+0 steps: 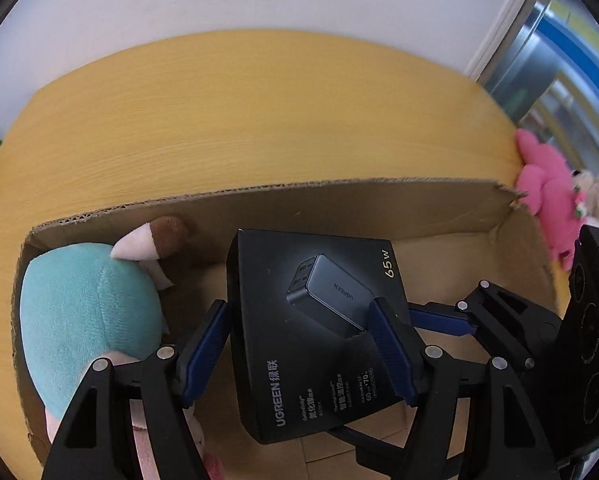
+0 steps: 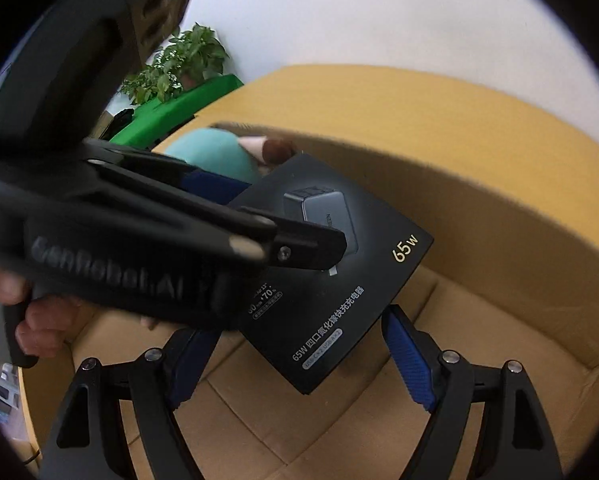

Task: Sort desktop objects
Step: 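Lift the charger box with the right tool over the cardboard box, then open the right tool to release the charger box into the box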

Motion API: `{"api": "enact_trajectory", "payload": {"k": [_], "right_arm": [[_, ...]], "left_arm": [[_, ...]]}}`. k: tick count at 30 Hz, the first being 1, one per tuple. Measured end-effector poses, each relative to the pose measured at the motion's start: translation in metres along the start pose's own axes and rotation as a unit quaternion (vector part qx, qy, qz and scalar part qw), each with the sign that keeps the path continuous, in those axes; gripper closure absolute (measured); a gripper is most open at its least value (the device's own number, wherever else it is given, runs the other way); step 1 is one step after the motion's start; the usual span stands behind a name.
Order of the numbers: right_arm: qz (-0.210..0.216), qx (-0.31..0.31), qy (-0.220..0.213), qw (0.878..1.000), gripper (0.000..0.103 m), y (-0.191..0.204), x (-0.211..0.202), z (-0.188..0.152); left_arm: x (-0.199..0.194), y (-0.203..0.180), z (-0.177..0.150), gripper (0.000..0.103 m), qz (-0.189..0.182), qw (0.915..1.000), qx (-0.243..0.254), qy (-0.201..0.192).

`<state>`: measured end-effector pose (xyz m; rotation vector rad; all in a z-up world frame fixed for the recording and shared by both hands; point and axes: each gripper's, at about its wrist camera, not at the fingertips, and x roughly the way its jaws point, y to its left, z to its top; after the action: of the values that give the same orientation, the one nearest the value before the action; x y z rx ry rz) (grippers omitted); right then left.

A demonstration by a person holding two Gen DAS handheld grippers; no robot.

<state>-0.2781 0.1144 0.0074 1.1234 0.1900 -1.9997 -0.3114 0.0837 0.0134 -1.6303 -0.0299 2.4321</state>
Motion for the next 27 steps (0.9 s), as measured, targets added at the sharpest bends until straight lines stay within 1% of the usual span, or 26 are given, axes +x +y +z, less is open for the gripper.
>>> {"api": "enact_trajectory", "payload": {"k": [2,3,6,9,11,13,14,15,16,17,18,19,20,21,23,24,25,27], "right_arm": [[0.000,0.010,0.007,1.000,0.021,0.000,0.007,-0.003],[-0.003,0.011,0.007,1.000,0.021,0.002,0.008,-0.004],[-0.007,0.016,0.007,1.000,0.021,0.008,0.004,-0.006],[-0.019,0.024,0.003,1.000,0.020,0.022,-0.012,-0.008],[-0.039,0.027,-0.006,0.999,0.020,0.027,-0.030,-0.012],[-0.073,0.035,-0.020,0.997,0.020,0.037,-0.051,-0.014],[-0.091,0.038,-0.033,0.995,0.020,0.045,-0.066,-0.017],[-0.109,0.043,-0.053,0.992,0.020,0.056,-0.084,-0.021],[-0.120,0.047,-0.072,0.989,0.019,0.063,-0.096,-0.025],[-0.136,0.051,-0.096,0.985,0.017,0.075,-0.112,-0.032],[-0.152,0.051,-0.115,0.980,0.016,0.086,-0.126,-0.041],[-0.169,0.050,-0.130,0.976,0.016,0.097,-0.139,-0.049],[-0.183,0.051,-0.141,0.972,0.016,0.103,-0.147,-0.053],[-0.198,0.057,-0.149,0.967,0.016,0.113,-0.155,-0.063],[-0.208,0.071,-0.163,0.962,0.016,0.125,-0.169,-0.085],[-0.214,0.074,-0.166,0.960,0.016,0.133,-0.169,-0.086],[-0.220,0.076,-0.170,0.958,0.016,0.137,-0.183,-0.094],[-0.234,0.070,-0.176,0.954,0.016,0.155,-0.181,-0.101]], "left_arm": [[0.001,-0.006,0.000,0.035,0.015,0.9999,0.005,0.004],[0.001,-0.007,0.000,0.035,0.016,0.9998,0.006,0.004],[-0.016,0.003,-0.003,0.035,0.006,0.9998,-0.005,-0.016],[-0.052,0.019,-0.011,0.035,-0.003,0.9982,-0.022,-0.056],[-0.086,0.027,-0.023,0.034,-0.005,0.9947,-0.016,-0.102],[-0.127,0.028,-0.040,0.033,0.000,0.9880,-0.008,-0.154],[-0.151,0.028,-0.052,0.033,0.002,0.9832,-0.005,-0.182],[-0.172,0.027,-0.064,0.029,0.008,0.9780,-0.001,-0.208],[-0.186,0.026,-0.074,0.023,0.013,0.9732,0.004,-0.230],[-0.207,0.023,-0.089,0.019,0.020,0.9656,0.012,-0.259],[-0.224,0.019,-0.103,0.011,0.027,0.9582,0.019,-0.284],[-0.236,0.020,-0.109,0.003,0.033,0.9525,0.024,-0.302],[-0.249,0.016,-0.122,0.000,0.041,0.9457,0.028,-0.321],[-0.260,0.016,-0.138,0.000,0.049,0.9393,0.029,-0.338],[-0.272,0.009,-0.159,0.000,0.054,0.9338,0.027,-0.353],[-0.276,0.005,-0.172,0.000,0.052,0.9319,0.026,-0.358],[-0.277,0.000,-0.185,0.000,0.050,0.9307,0.023,-0.362],[-0.278,-0.006,-0.209,0.000,0.044,0.9289,0.016,-0.367]]}}
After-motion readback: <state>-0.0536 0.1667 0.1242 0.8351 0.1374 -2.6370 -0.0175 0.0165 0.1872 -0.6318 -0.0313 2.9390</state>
